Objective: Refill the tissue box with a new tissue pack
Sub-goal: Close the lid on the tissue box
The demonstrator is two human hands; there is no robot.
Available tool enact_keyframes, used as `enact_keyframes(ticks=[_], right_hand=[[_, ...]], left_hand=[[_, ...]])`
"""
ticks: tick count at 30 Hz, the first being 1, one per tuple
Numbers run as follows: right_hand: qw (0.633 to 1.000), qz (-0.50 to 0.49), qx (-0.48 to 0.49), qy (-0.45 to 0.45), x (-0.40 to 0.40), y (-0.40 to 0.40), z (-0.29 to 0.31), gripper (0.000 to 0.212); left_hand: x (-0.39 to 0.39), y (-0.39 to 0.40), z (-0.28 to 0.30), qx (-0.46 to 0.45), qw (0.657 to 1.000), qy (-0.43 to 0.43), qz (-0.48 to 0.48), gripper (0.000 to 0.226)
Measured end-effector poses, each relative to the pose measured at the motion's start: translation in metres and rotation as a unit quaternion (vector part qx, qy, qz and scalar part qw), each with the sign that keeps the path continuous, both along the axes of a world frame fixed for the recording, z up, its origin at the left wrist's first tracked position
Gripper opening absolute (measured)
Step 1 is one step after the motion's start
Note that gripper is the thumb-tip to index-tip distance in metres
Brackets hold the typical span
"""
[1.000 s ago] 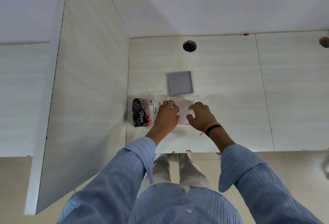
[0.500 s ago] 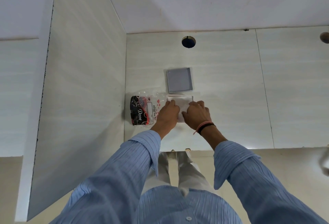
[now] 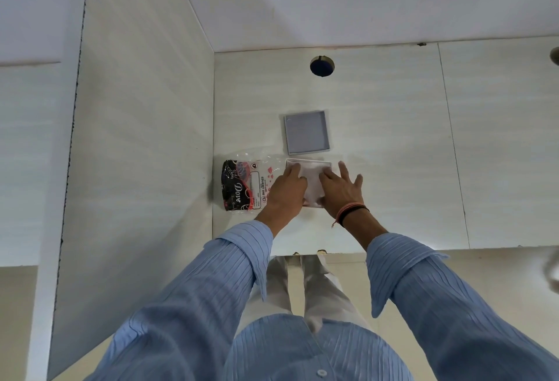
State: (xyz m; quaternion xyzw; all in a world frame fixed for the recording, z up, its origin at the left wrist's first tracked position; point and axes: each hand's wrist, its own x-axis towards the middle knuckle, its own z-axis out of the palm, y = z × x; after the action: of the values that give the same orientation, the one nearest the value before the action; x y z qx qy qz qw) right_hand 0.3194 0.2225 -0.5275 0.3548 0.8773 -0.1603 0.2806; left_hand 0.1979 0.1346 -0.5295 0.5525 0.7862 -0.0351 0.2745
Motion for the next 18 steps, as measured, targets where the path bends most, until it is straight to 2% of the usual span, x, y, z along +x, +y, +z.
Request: enact_keyframes(ticks=[6, 11, 13, 18], right_hand=[[0.998, 0.011, 0.041, -0.04, -0.005, -0.013, -0.011, 0.075], [0.998, -0.056, -0.025, -0.023, -0.011, -0.007, -0.009, 0.069], [0.997, -0.06, -0.041, -0.024, -0.01, -0.006, -0.007, 0.069], [0.999, -0.045, -0.018, -0.02, -0.011, -0.013, -0.006, 0.068]], left_hand=[[0.008, 0.007, 0.001, 0.004, 0.999, 0.03, 0.021, 0.055], [-0.001, 0.013, 0.012, -0.004, 1.0, -0.006, 0.015, 0.047], [-0.008, 0.009, 0.012, -0.01, 1.0, 0.012, -0.005, 0.039], [-0.009, -0.011, -0.001, 0.001, 0.999, 0.045, -0.017, 0.028]])
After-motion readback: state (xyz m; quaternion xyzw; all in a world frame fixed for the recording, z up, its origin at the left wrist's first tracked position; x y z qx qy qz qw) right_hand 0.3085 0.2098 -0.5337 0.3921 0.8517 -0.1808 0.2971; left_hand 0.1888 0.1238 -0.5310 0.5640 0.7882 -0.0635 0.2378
